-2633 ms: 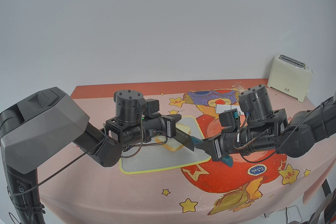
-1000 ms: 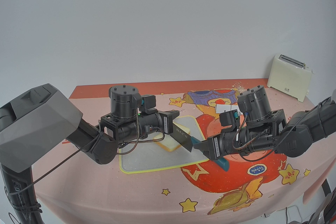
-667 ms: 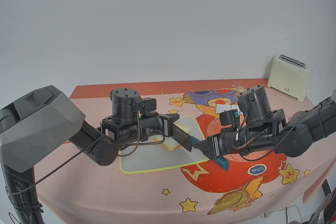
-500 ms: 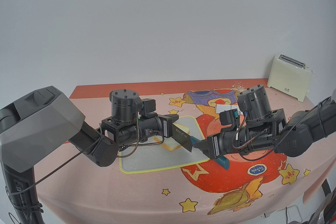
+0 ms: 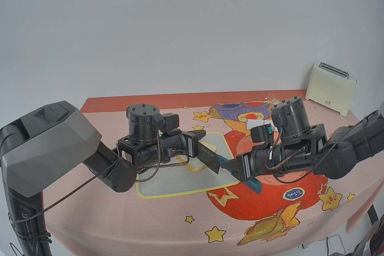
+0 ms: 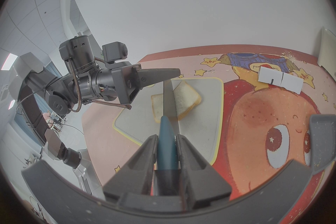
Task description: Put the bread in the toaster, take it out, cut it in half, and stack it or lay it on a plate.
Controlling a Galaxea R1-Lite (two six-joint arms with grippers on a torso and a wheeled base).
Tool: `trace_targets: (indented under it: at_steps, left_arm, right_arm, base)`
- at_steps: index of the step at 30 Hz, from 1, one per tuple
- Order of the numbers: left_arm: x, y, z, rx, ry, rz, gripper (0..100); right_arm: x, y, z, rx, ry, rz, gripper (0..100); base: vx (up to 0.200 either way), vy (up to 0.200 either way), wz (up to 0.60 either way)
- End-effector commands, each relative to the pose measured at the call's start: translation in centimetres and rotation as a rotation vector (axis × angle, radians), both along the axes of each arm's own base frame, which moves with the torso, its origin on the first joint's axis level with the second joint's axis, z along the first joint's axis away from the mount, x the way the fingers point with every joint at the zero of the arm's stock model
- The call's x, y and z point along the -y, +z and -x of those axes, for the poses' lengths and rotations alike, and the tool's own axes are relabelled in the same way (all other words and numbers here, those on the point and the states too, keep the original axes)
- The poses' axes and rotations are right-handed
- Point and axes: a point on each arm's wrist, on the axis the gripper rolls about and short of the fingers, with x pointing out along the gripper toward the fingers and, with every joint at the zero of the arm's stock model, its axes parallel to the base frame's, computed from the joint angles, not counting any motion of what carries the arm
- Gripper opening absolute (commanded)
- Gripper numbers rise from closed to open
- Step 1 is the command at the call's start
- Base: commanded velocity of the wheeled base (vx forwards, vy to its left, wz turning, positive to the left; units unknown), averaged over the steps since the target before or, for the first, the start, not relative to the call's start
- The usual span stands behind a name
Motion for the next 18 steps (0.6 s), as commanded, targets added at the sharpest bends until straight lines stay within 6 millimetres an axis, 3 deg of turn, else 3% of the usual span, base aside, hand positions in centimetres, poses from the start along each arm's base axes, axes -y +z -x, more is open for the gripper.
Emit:
trace_targets:
  at_steps: [1,11,18]
  left_arm:
    - [-0.1,0.69,0.11,0.014,0.001,0.009,0]
    - [-0.07,0.54,0.05,0.011,0.001,0.007,0]
    - [-0.1,-0.19,-0.03,-0.005,0.003,-0.002,0]
  right_arm:
    - [0.06,-0.5,0.06,-0.014,-0.001,0.013,0]
    - [0.33,-1.05,0.42,-0.032,-0.002,0.028,0]
    - [0.16,-0.21,0.19,-0.008,-0.004,0.007,0]
  base:
    - [0.0,0.0,0.0]
    - [0.0,0.0,0.0]
    - [0.0,0.0,0.0]
